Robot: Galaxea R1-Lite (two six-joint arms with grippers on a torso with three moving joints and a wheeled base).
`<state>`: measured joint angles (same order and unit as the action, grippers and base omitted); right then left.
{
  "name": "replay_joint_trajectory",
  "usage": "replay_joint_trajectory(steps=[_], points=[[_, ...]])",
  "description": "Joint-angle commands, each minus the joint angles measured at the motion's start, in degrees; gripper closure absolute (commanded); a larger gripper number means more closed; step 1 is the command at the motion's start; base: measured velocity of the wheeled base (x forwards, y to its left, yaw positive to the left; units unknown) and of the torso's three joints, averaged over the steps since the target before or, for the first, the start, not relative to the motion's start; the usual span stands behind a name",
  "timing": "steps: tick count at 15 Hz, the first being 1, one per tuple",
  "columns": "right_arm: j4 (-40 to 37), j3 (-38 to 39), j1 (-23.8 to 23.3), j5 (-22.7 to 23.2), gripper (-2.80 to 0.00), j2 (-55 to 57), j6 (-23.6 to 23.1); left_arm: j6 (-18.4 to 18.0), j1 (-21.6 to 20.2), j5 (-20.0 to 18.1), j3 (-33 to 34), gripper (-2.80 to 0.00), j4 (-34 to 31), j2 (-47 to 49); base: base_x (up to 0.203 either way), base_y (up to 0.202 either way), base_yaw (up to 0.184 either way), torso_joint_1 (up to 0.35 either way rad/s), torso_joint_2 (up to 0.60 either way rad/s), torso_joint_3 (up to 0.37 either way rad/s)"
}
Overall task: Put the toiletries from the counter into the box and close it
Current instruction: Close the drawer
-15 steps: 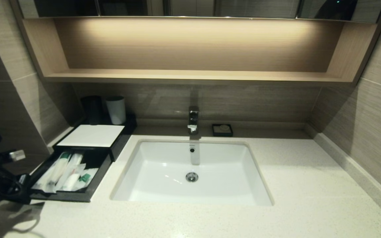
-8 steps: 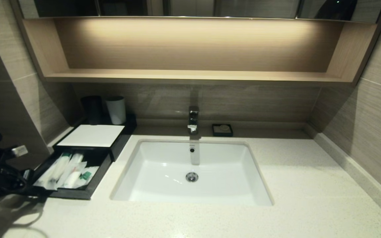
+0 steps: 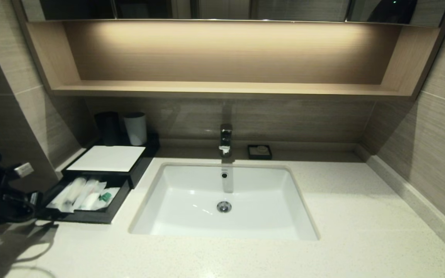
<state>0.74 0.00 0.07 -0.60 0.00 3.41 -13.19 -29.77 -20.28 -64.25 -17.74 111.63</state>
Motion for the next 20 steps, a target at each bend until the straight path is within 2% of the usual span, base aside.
replay_joint_trajectory(steps=[1, 4, 11, 16, 20], points=[[0.1, 0.0, 0.0, 0.0, 0.0, 0.1, 0.0, 0.0, 0.3, -0.1, 1.4, 0.0, 4.2, 1.4, 0.0, 0.0, 0.0, 0.0, 0.0, 0.0], [0.0, 0.0, 0.0, 0.0, 0.0, 0.1, 0.0, 1.2, 0.6, -0.9, 1.7, 0.0, 9.7, 2.5, 0.0, 0.0, 0.0, 0.0, 0.0, 0.0], [0.1, 0.0, 0.0, 0.0, 0.0, 0.1, 0.0, 4.5, 2.0, -1.2, 0.2, 0.0, 15.3, 4.9, 0.0, 0.0, 0.0, 0.0, 0.0, 0.0], [0.1, 0.0, 0.0, 0.0, 0.0, 0.1, 0.0, 8.4, 3.0, 0.0, 0.0, 0.0, 29.2, 9.4, 0.0, 0.0, 0.0, 0.0, 0.0, 0.0], [0.0, 0.0, 0.0, 0.0, 0.0, 0.1, 0.0, 10.8, 3.2, 0.0, -2.4, 0.0, 29.8, 10.4, 0.0, 0.0, 0.0, 0.0, 0.0, 0.0]])
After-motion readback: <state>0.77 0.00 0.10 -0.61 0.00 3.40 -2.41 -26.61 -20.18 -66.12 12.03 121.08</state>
